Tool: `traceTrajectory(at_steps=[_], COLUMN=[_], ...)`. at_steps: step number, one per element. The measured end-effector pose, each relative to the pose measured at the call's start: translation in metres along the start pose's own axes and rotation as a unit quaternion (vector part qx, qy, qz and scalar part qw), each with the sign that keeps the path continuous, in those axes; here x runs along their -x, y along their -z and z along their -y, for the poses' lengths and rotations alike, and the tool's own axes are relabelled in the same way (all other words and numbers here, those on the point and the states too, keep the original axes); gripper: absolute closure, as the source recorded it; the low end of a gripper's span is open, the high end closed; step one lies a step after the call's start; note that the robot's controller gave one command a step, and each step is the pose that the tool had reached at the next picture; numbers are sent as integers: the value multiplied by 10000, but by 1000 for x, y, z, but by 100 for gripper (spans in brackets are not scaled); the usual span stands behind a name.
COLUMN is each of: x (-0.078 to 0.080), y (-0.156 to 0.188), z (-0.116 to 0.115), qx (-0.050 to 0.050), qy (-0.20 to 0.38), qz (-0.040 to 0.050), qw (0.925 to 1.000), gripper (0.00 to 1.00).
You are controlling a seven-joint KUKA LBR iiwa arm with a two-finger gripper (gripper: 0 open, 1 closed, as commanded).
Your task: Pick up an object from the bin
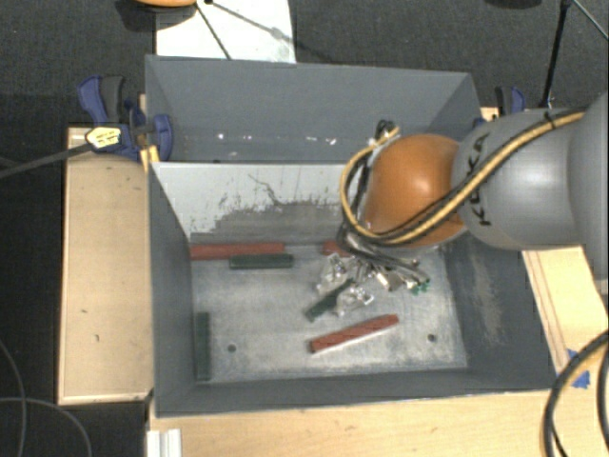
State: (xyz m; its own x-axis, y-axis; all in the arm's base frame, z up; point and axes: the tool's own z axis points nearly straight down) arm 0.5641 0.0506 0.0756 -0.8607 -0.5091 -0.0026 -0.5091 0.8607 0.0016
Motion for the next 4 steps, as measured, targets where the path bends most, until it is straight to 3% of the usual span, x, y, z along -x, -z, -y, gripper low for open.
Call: traceTrajectory(at_steps=[1, 2, 3, 4], x=[-5, -6, -36, -5], y=[41, 48, 71, 43], z=[2, 4, 29, 22], qx=[-14, -8, -45, -20], qy=[393, 614, 1330, 1279], qz=[11, 7, 41, -9], qw=[9992, 9981, 9911, 9918], gripper=[100, 100, 100, 100])
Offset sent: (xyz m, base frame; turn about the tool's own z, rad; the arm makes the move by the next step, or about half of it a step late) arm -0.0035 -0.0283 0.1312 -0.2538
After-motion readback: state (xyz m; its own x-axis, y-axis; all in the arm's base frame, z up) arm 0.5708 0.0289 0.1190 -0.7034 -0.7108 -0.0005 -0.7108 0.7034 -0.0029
